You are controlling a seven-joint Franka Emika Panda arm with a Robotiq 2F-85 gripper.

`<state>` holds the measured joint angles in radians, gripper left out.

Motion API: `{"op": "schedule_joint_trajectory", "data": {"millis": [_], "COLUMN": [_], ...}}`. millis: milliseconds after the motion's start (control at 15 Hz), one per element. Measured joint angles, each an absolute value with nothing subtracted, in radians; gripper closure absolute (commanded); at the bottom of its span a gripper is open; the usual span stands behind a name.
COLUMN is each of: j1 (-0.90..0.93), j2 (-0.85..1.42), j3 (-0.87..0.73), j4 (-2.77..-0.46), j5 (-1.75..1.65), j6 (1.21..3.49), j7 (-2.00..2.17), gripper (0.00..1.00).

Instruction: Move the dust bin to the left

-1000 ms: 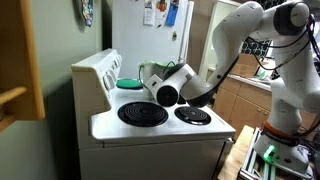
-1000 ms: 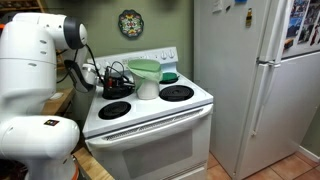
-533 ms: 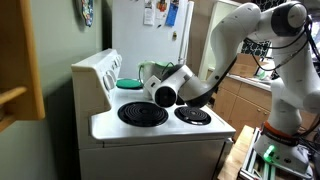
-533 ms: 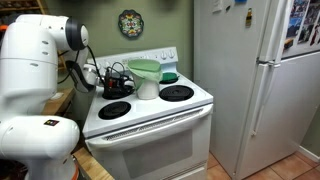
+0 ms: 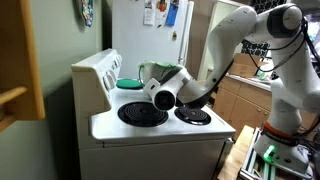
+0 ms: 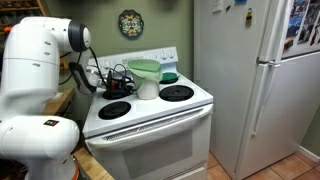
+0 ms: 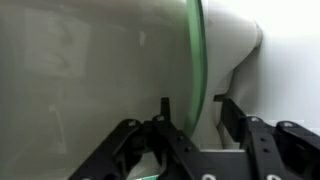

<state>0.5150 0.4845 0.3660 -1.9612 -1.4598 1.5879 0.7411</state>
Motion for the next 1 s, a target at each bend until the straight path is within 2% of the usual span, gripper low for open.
{"op": "schedule_joint_trajectory", "data": {"millis": [333, 467, 1000], "j1": [0.515, 0.515, 0.494], "j2": [0.486, 0.483, 0.395], "j3": [0.365, 0.369, 0.398], "j4": [-1.959, -1.950, -1.941], "j5": [-1.468, -1.468, -1.410], "j6": [1.591, 1.596, 1.721], "j7": [0.746, 0.753, 0.741], "gripper": [1.00, 0.95, 0.95]}}
